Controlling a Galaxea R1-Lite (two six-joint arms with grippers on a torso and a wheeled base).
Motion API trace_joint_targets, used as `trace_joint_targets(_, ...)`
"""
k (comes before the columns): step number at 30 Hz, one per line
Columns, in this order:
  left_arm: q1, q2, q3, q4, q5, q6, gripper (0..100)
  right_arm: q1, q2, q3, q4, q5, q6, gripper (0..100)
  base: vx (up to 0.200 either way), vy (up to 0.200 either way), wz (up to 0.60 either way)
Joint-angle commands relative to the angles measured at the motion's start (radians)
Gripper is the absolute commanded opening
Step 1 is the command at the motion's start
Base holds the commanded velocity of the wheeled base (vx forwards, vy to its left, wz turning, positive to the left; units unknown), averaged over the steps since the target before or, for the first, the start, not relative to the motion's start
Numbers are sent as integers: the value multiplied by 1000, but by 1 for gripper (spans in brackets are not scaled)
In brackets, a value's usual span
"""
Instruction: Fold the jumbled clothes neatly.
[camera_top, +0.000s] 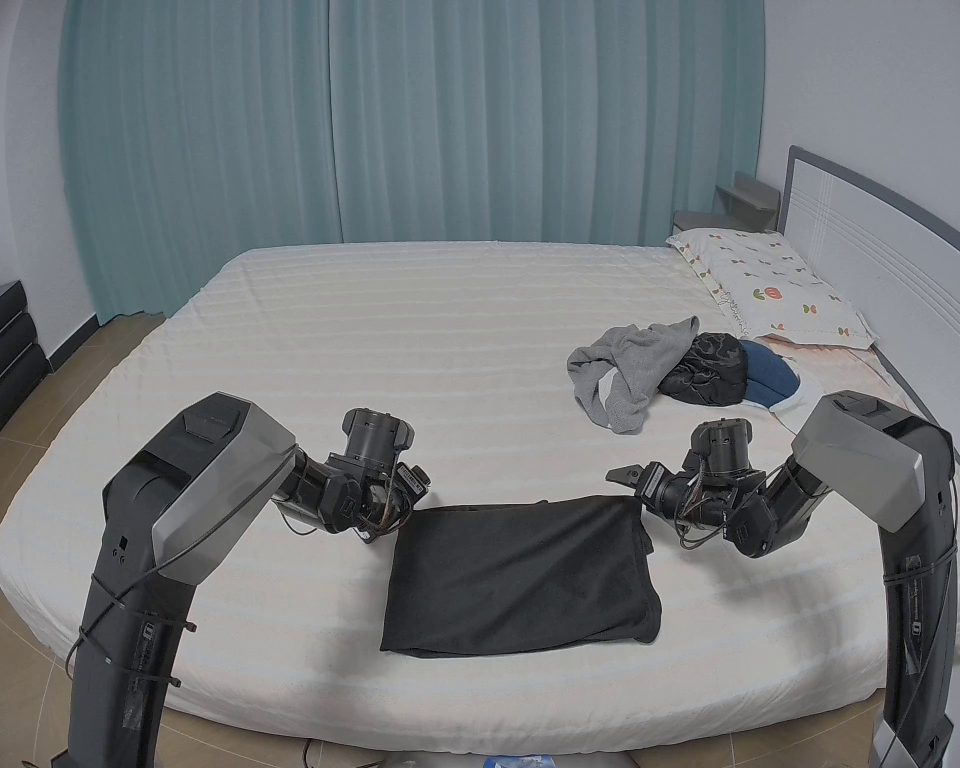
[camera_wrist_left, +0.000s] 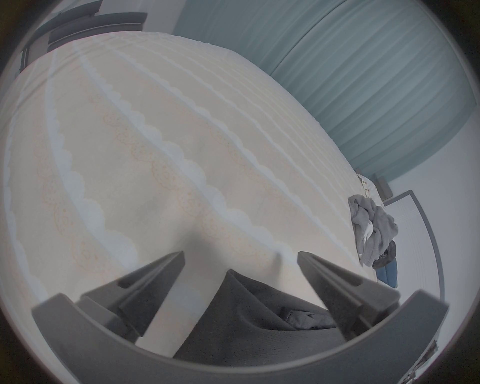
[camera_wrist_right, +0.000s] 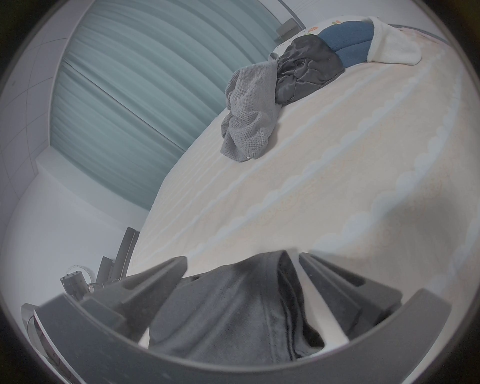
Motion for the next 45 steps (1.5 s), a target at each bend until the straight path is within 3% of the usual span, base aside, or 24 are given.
trace_joint_targets(1,13,-18,2,4,-5,-31,100,-12,-85,109,-7,3,0,100,0,0,0)
trace_joint_targets(6,53,-78,53,3,-72,-79,100,-9,-240,391,-27,125,-32,100,0,0,0)
trace_joint_targets(11,77,-106,103,-2,-106,-71,100,11,-298,583,-90,155,-97,100,0,0,0)
trace_joint_targets(26,120,-78,77,-25,-106,-43,100,85,-248,615,-111,152,-107,100,0,0,0)
trace_joint_targets(27,120,-78,77,-24,-106,-43,100,85,-248,615,-111,151,-107,0,0,0,0)
trace_joint_targets(30,120,-77,77,-24,-106,-43,100,86,-248,634,-104,146,-126,0,0,0,0)
trace_joint_targets(35,120,-75,74,-22,-106,-43,100,63,-249,683,-98,141,-232,0,0,0,0)
trace_joint_targets(45,120,-74,73,-20,-106,-43,100,42,-277,713,-107,143,-270,0,0,0,0)
